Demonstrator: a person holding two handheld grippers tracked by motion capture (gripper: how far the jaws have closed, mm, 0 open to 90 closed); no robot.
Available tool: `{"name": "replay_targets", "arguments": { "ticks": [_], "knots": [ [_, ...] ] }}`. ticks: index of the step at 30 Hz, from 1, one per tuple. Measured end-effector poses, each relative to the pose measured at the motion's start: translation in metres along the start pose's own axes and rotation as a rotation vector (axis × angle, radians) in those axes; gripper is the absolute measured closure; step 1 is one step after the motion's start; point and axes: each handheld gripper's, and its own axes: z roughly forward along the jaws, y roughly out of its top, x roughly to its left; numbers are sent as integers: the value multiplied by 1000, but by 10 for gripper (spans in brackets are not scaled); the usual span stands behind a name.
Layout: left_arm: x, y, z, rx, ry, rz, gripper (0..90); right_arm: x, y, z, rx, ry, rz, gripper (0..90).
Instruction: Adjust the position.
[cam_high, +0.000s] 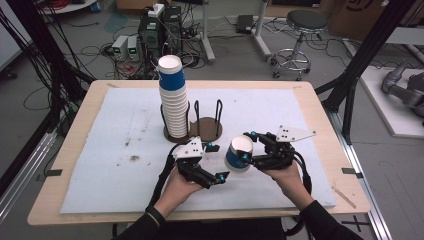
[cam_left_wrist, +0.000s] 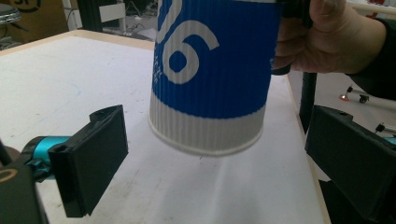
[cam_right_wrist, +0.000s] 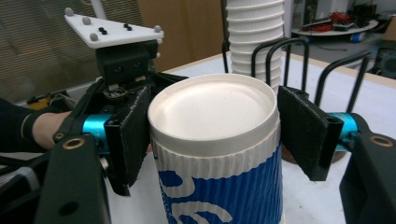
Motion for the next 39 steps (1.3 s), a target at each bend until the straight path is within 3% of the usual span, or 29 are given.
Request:
{"name": "replay_targets", "arguments": {
  "ticks": [14,19,26,39],
  "knots": [
    [0,-3,21,-11,-61,-8,59,9,-3,12,17,74,13,300],
    [-1,-4,25,4,-60,-2,59,9,-3,13,14,92,16,300],
    [-1,-4,26,11,-67,6,164,9,-3,13,16,96,16,301],
    [1,0,24,49,-77,13,201,7,-2,13,27,107,16,292]
  ]
}}
